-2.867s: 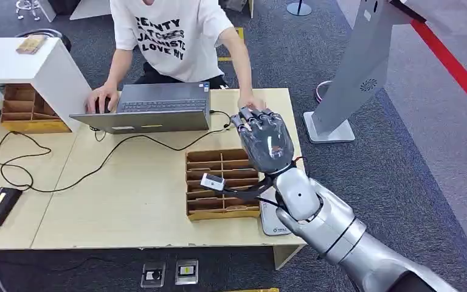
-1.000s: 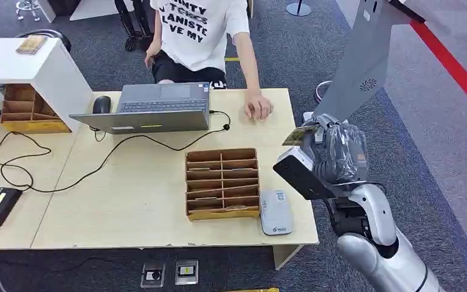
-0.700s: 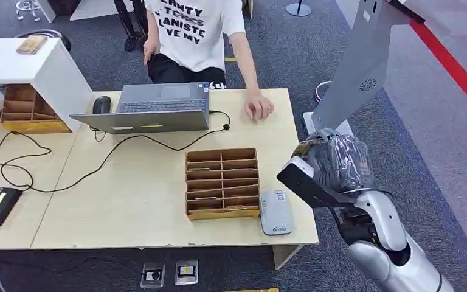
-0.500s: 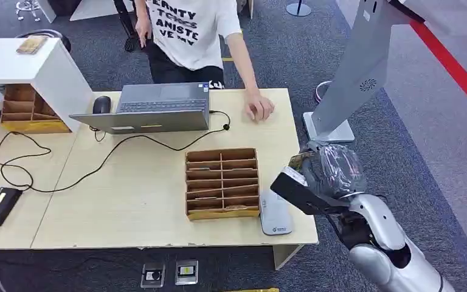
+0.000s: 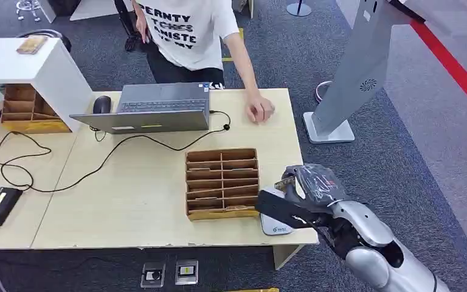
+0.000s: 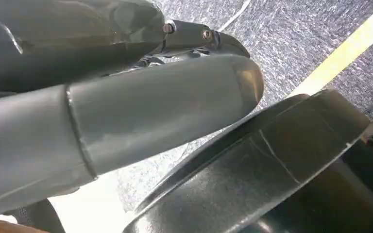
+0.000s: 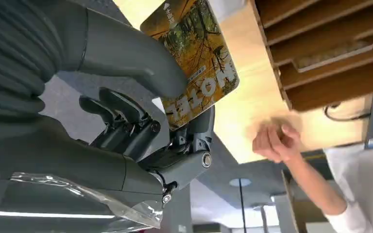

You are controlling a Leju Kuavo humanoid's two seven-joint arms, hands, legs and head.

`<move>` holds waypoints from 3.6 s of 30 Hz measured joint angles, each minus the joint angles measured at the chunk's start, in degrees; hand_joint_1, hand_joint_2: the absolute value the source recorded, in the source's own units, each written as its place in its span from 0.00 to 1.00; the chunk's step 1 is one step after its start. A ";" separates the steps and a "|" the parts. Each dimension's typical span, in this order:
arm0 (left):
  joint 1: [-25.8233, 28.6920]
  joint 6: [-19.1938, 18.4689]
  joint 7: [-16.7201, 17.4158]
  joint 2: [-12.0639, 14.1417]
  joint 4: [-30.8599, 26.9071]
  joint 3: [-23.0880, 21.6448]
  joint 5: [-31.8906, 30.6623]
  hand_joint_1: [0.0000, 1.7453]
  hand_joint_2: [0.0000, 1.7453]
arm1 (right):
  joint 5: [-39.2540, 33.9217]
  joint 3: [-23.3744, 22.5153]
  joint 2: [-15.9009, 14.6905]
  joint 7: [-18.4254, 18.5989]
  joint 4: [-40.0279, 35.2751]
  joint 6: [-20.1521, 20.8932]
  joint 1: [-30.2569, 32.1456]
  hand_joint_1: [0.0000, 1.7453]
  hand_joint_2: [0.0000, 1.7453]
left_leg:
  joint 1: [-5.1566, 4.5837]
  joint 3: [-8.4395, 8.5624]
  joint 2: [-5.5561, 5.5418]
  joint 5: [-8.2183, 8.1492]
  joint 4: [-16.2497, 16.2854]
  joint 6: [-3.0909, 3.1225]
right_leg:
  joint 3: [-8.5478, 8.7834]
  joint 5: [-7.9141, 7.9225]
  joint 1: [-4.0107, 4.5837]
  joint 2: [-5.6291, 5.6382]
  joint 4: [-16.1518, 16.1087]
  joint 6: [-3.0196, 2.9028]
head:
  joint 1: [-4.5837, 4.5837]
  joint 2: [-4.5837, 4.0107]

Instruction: Pass the card to the sensor for recognition and then transmit it.

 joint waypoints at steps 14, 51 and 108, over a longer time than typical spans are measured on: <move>-0.03 -0.33 0.00 0.00 0.00 0.00 -1.55 0.00 0.00 | -3.60 4.54 0.07 -0.72 1.75 2.62 -1.84 1.00 1.00 | 0.00 -0.02 -0.01 0.00 0.00 0.00 | 0.00 0.00 0.00 -0.03 0.00 0.00 | 0.00 0.00; 0.02 -0.37 0.02 -0.02 0.00 1.14 -0.35 0.00 0.00 | -8.87 12.30 5.05 -8.15 30.20 0.52 -10.47 1.00 1.00 | 0.00 -0.03 -0.12 0.01 0.00 0.00 | 0.02 0.00 0.00 -0.10 0.01 0.00 | 0.00 0.00; 0.25 -0.09 0.20 -0.15 0.02 1.46 0.61 0.00 0.00 | -9.64 14.47 10.10 -8.50 42.03 -5.42 -12.40 1.00 1.00 | 0.00 0.03 -0.12 0.02 0.00 0.02 | 0.05 0.01 0.00 -0.07 0.00 0.01 | 0.00 0.00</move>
